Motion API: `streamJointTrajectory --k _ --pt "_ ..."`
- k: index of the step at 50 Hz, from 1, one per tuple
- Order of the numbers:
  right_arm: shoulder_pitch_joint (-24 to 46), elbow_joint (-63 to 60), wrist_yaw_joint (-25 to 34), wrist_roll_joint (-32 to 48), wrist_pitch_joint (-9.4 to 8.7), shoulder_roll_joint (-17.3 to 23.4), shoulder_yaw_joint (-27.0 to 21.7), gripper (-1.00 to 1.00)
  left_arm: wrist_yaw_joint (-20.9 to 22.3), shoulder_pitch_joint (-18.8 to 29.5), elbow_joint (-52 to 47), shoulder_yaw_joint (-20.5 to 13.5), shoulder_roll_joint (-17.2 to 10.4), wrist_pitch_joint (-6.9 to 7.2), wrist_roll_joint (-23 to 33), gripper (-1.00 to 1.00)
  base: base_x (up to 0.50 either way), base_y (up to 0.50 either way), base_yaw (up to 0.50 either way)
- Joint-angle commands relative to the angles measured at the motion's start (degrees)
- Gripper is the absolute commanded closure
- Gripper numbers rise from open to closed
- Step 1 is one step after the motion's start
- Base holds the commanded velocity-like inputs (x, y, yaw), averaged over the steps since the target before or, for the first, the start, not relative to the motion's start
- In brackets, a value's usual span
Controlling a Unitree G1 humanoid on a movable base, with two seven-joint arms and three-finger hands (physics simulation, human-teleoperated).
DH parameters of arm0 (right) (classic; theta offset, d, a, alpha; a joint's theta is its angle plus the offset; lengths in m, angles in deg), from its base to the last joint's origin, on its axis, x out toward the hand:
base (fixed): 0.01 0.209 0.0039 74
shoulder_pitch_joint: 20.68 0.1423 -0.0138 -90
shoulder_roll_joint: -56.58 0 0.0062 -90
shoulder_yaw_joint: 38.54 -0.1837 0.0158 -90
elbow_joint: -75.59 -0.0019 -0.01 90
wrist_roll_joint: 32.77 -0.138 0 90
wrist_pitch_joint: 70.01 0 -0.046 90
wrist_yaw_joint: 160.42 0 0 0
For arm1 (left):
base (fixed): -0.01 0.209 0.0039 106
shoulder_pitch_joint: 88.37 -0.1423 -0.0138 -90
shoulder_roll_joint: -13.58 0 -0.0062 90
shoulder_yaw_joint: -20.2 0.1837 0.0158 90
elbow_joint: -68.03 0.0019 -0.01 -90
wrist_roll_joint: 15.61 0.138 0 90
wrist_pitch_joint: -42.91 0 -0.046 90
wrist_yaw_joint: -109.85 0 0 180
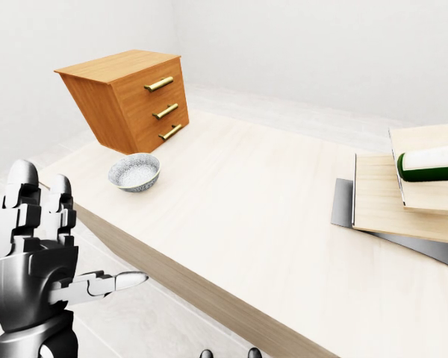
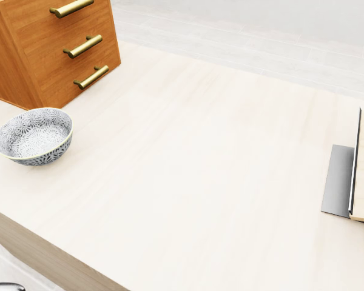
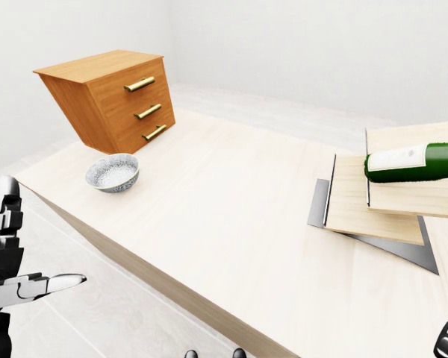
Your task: Put the wine bottle on the wine rack.
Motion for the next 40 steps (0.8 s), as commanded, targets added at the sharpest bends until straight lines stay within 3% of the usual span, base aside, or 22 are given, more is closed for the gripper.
streamJointTrajectory --k 1,3,5,7,9,11,40 --pt "-1.3 1.0 0.1 0.5 0.0 0.4 0.1 0.11 0.0 0.3 0.4 0.2 -0.1 0.0 0.2 -1.0 0.0 0.0 0.0" --pt "-1.3 1.2 0.1 0.6 0.0 0.5 0.2 0.04 0.0 0.3 0.6 0.3 -0.1 0.0 0.3 -1.0 0.0 0.0 0.0" --pt "-1.0 1.4 0.2 0.6 0.0 0.8 0.2 -0.28 0.0 0.3 0.6 0.4 -0.1 0.0 0.3 -1.0 0.0 0.0 0.0" --pt "-1.0 1.5 0.1 0.6 0.0 0.9 0.2 -0.33 0.0 0.2 0.7 0.4 -0.1 0.0 0.3 -1.0 0.0 0.0 0.0" --pt "-1.0 1.4 0.0 0.6 0.0 1.1 0.2 -0.89 0.0 0.3 0.8 0.2 -0.2 0.0 0.1 -1.0 0.0 0.0 0.0" --pt "-1.1 1.3 -0.4 0.5 0.0 1.3 -0.1 -1.0 -0.1 0.3 0.9 0.2 -0.3 0.0 0.1 -1.0 0.0 0.0 0.0" --pt "-7.0 -1.9 -1.1 -1.9 0.0 4.2 -4.4 -1.0 0.1 0.1 1.3 0.5 -0.2 0.0 0.3 -1.0 0.0 0.0 0.0"
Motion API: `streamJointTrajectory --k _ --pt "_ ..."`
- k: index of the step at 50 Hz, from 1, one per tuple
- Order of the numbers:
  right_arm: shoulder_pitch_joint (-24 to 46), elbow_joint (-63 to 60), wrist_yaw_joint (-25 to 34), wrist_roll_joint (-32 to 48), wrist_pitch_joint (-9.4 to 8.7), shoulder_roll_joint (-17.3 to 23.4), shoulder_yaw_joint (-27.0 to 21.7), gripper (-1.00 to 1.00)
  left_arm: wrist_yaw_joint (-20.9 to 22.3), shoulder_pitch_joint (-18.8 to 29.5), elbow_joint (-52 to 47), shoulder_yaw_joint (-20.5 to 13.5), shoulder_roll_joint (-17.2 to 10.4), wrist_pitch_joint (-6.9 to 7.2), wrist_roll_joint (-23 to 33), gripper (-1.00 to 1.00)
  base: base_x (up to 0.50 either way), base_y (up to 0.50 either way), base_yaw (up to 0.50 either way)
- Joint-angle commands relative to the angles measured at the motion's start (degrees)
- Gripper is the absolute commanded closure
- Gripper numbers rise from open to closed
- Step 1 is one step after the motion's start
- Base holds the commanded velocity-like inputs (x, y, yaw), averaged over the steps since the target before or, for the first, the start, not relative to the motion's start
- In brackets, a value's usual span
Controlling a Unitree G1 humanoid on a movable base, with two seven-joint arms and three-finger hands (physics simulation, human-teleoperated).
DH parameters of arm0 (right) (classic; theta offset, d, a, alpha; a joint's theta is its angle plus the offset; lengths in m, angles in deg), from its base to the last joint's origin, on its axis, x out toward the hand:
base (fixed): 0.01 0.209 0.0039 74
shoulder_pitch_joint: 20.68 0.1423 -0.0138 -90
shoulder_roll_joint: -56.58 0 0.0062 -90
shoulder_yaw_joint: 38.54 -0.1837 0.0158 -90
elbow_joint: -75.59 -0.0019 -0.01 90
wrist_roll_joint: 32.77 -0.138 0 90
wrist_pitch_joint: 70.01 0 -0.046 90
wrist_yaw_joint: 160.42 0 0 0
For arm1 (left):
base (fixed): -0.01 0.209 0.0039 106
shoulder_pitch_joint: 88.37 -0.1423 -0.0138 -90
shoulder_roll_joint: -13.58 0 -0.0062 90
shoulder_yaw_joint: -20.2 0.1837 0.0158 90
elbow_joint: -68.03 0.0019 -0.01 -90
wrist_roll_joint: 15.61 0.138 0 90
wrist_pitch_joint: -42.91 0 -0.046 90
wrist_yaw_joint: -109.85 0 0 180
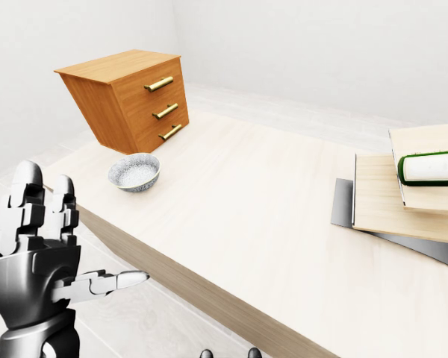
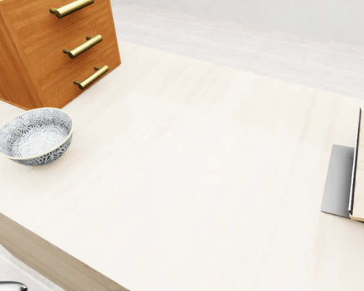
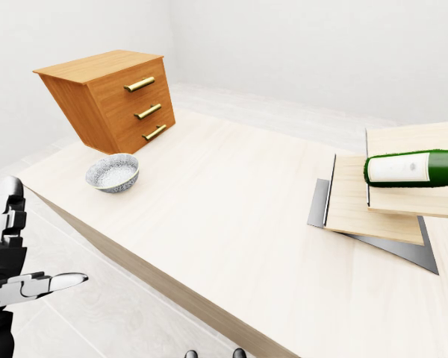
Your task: Put the wine bottle on the wine rack.
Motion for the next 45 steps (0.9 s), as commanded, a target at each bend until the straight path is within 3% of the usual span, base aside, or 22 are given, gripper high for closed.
streamJointTrajectory --k 1,17,45 --pt "-2.2 -0.9 0.1 -0.7 0.0 1.2 -1.7 -1.0 0.1 -0.1 0.5 0.2 0.0 0.0 0.2 -1.0 0.0 0.0 0.0" --pt "-4.9 1.1 2.7 0.0 0.0 2.9 -3.0 -1.0 -0.3 -0.1 -0.5 0.3 0.0 0.0 0.0 -1.0 0.0 0.0 0.0" --pt "-13.8 1.1 6.6 0.2 0.0 4.4 -10.2 -1.0 -0.5 0.2 -0.7 0.6 -0.1 0.0 0.2 -1.0 0.0 0.0 0.0"
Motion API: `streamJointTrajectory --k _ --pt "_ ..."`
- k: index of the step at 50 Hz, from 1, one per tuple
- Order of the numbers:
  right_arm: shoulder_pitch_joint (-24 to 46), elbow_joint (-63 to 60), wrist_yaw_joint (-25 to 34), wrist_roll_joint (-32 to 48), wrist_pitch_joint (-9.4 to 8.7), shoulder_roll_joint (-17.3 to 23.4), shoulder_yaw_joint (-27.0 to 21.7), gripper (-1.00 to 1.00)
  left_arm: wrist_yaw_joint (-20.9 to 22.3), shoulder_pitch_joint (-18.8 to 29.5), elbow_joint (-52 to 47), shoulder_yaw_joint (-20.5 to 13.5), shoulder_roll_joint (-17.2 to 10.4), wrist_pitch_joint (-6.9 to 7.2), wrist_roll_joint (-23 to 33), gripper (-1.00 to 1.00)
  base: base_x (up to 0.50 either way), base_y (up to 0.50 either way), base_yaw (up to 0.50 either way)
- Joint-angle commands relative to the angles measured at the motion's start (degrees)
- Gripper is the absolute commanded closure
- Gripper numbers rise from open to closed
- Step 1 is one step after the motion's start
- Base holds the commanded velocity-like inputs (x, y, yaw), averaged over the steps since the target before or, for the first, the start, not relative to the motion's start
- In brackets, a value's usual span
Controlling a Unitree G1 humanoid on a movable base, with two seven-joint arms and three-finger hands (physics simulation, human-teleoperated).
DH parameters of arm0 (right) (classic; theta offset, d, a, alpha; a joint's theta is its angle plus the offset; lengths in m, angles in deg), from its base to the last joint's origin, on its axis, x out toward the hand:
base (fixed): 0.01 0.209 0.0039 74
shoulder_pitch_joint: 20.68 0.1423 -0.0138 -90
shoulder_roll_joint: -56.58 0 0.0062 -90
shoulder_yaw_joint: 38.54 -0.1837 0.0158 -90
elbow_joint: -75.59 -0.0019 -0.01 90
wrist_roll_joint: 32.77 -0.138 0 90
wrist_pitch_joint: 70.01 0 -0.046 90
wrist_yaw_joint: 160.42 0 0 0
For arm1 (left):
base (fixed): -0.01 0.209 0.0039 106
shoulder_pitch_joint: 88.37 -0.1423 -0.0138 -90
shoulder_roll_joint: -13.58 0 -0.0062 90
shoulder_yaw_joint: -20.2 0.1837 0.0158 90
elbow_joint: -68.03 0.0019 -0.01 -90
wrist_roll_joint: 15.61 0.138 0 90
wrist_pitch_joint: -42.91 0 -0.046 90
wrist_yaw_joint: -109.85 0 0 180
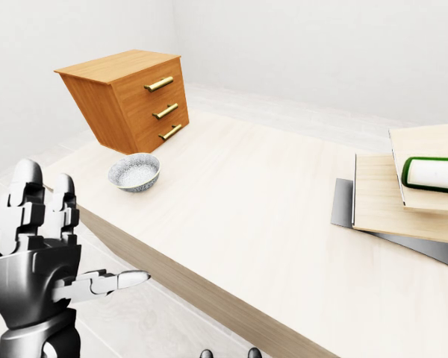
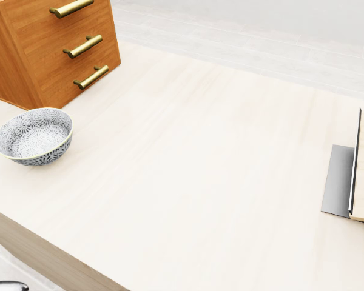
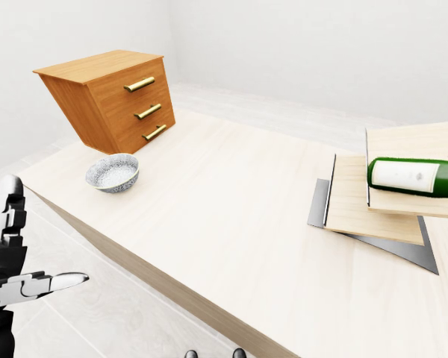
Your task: Put the wine bottle on the wine rack.
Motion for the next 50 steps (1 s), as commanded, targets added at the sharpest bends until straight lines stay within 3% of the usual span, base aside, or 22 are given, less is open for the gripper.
streamJointTrajectory --k 1,32,50 --pt "-3.2 -0.1 1.4 0.2 0.0 0.8 -2.9 -1.0 -0.1 0.1 0.0 0.2 -0.1 0.0 0.1 -1.0 0.0 0.0 0.0" --pt "-9.4 -4.4 1.6 1.4 0.0 0.9 -11.4 -1.0 -0.6 0.1 -1.0 1.1 0.0 0.0 0.7 -1.0 0.0 0.0 0.0" --pt "-10.5 -2.4 3.1 3.4 0.0 4.5 -15.5 -1.0 -0.9 0.5 -1.2 1.5 -0.3 0.0 0.8 -1.0 0.0 0.0 0.0"
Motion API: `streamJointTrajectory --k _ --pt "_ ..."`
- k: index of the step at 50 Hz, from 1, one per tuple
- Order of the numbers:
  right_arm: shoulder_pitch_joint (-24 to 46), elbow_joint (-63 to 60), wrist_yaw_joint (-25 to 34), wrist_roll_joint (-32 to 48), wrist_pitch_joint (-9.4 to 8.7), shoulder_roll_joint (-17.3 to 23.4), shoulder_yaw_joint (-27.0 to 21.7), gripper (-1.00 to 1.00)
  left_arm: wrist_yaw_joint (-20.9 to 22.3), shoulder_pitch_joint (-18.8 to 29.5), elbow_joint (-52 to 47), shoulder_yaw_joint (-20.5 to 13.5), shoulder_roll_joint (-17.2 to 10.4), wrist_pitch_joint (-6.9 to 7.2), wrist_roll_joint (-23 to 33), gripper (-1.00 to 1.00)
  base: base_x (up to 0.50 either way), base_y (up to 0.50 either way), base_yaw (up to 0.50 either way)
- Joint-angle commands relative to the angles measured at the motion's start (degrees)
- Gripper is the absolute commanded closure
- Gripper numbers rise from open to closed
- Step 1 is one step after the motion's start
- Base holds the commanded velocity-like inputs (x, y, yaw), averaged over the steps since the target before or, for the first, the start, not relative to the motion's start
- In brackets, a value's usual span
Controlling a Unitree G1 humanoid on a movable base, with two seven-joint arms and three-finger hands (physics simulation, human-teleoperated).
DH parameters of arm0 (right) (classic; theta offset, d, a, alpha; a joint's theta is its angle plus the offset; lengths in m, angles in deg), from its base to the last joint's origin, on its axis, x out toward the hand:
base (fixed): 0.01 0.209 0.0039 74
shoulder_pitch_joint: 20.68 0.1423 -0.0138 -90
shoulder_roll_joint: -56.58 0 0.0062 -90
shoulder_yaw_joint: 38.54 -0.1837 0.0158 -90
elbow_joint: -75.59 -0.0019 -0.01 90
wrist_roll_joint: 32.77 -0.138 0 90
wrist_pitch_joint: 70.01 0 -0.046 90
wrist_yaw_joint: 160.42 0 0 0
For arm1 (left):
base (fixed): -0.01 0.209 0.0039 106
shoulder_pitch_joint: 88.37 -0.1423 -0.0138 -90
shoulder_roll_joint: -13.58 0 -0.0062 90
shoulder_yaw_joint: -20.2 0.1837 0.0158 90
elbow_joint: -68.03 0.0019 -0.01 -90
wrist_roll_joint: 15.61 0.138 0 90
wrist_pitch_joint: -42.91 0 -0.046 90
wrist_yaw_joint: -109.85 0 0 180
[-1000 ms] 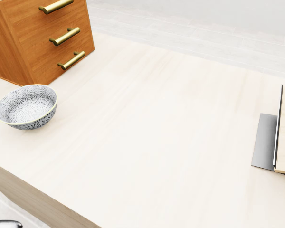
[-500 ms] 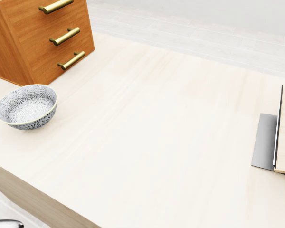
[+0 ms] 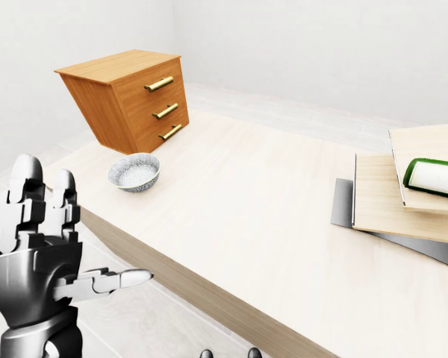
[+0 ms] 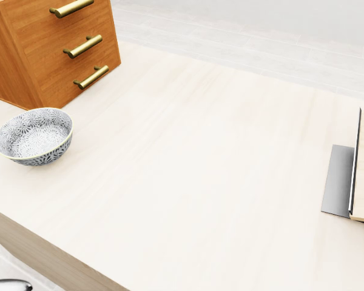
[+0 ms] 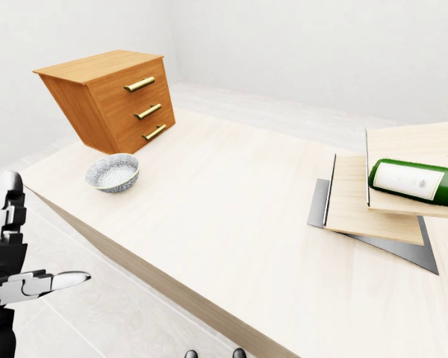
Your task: Put the wine bottle on the wine rack.
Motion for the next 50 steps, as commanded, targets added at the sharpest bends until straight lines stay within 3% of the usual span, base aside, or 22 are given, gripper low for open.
streamJointTrajectory --k 1,18,32,50 --pt "-1.0 0.8 0.8 1.0 0.0 2.1 -2.8 -1.0 0.0 0.0 0.0 0.1 0.0 0.0 0.0 -1.0 0.0 0.0 0.0" --pt "-4.9 0.3 3.3 3.6 0.0 4.2 -9.7 -1.0 0.4 -0.4 0.7 0.3 0.2 0.0 0.3 -1.0 0.0 0.0 0.0" --pt "-7.8 -3.9 5.0 7.4 0.0 6.2 -19.3 -1.0 -0.2 -0.4 -0.6 1.1 0.2 0.0 0.5 -1.0 0.0 0.0 0.0" --pt "-4.2 -6.3 7.9 12.8 0.0 10.6 -23.3 -1.0 -0.3 -0.4 -2.2 1.4 0.4 0.0 0.7 -1.0 0.0 0.0 0.0"
